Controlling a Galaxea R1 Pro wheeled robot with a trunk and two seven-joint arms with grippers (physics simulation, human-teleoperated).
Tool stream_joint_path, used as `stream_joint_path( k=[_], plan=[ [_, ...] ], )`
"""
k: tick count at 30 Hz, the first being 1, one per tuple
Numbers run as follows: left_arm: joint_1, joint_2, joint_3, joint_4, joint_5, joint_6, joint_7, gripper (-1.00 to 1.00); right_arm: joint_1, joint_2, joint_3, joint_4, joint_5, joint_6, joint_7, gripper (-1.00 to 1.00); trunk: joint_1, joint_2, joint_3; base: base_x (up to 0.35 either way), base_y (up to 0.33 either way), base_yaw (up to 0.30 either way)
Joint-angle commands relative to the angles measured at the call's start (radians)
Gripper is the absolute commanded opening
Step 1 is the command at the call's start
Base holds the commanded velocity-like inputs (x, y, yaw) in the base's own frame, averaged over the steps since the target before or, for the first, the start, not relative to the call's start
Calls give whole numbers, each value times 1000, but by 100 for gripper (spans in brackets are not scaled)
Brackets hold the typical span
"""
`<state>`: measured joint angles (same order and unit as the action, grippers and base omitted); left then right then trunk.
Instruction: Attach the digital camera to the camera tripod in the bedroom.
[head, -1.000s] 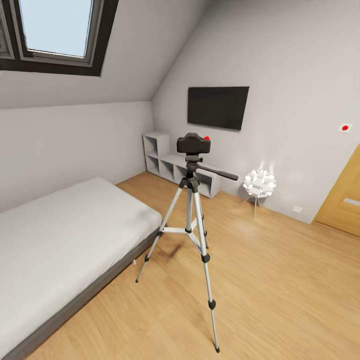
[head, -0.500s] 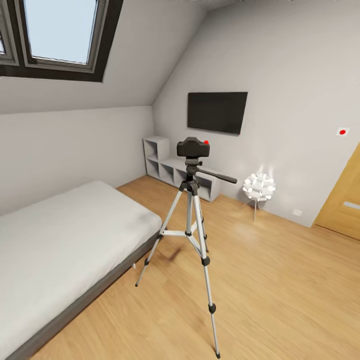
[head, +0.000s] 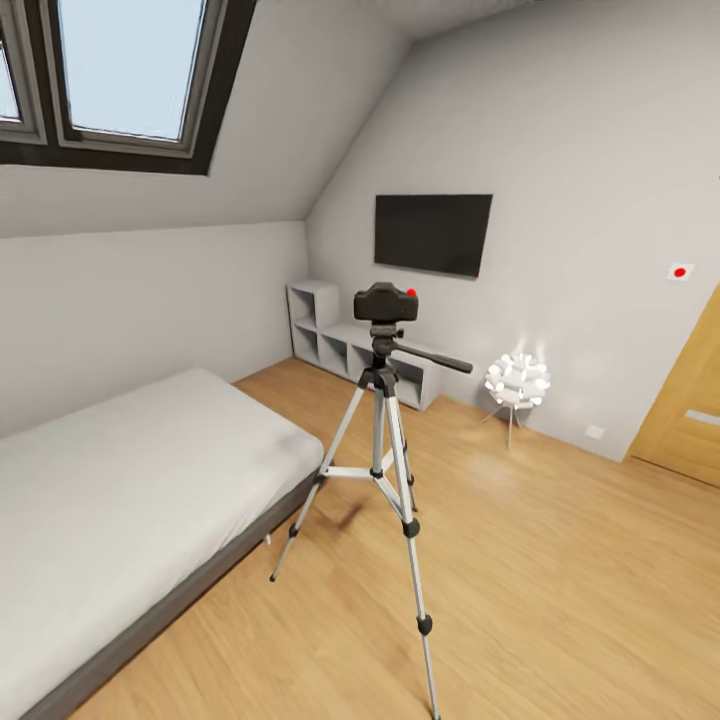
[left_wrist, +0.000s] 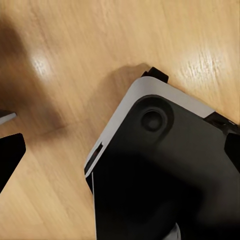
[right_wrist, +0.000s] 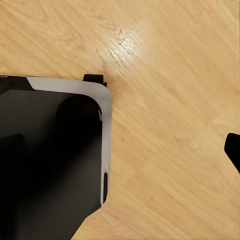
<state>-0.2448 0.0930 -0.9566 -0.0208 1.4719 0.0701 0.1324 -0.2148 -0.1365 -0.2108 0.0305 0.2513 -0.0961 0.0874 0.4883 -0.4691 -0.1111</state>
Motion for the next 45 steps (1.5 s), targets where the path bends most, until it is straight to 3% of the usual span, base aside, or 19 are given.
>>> stream_joint_path(
  k=[1,45],
  plan=[
    [-1,1,-8,-2,7,4,6,100,-2,-1,-9,3,8,-6,2,100,1,-2,0,0,0,0],
    [-1,1,-8,-2,7,4,6,100,-1,1,-9,3,4,-8,2,100,1,-2,70,0,0,0]
  ],
)
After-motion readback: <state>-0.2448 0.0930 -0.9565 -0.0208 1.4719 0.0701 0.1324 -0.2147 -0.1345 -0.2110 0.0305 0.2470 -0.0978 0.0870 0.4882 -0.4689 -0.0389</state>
